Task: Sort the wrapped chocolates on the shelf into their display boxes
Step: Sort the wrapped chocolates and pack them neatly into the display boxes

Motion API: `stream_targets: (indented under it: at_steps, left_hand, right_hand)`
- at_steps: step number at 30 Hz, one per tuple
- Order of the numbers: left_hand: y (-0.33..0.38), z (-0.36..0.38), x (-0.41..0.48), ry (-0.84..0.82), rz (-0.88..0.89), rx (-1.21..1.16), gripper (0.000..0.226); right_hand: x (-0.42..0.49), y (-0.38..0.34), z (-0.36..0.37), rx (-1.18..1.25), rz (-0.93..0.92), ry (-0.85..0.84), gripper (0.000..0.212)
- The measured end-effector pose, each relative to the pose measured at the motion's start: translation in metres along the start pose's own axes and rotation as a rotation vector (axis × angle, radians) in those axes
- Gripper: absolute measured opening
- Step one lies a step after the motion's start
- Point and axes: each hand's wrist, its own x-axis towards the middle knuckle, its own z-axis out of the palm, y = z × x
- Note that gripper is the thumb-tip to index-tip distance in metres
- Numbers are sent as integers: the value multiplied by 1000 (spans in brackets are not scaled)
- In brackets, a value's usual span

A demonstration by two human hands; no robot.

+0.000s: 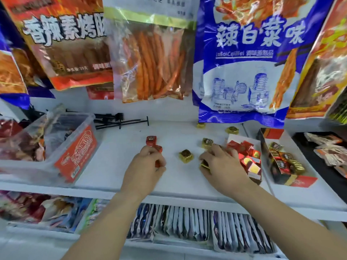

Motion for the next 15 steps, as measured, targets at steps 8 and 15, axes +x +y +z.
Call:
stream_targets:
  at_steps: [8, 15]
  left_hand:
    - [1, 3, 19, 199, 19, -126, 41]
    - [4, 18, 32, 117, -93, 57, 45]
  right_hand:
    - [34, -33, -4, 197, -80, 98, 37]
    - [39, -43, 11, 135, -56, -7, 41]
